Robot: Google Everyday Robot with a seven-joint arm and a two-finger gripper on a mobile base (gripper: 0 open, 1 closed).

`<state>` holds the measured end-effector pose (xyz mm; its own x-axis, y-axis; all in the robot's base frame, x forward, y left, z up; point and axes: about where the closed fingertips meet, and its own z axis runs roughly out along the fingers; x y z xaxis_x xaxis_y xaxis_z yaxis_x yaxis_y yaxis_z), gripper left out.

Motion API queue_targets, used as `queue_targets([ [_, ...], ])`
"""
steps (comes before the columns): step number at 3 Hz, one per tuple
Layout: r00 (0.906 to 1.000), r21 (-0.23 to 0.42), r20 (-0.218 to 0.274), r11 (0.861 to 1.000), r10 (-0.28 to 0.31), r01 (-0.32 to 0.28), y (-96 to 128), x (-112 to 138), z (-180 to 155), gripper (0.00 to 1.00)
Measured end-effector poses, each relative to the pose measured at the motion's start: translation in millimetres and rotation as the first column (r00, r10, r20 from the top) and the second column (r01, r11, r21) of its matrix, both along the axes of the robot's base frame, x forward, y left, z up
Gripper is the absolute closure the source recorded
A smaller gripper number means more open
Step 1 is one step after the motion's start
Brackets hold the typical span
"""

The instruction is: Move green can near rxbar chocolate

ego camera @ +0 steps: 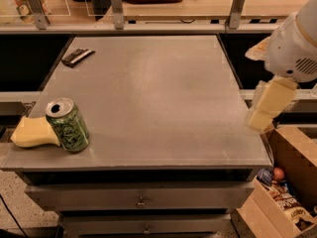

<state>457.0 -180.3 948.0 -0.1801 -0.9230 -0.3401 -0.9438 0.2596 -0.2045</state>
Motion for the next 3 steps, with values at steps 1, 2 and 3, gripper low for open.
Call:
queue_targets([
  [1,0.9976,0.166,0.006,0.984,0.069,-0.069,46,12,-28,0.00],
  [2,0.9929,0.335,0.023,0.935,0.117,-0.118,92,22,-54,0.00],
  [3,0.9855,0.461,0.089,0.871,0.145,-0.169,122,24,-68,0.00],
])
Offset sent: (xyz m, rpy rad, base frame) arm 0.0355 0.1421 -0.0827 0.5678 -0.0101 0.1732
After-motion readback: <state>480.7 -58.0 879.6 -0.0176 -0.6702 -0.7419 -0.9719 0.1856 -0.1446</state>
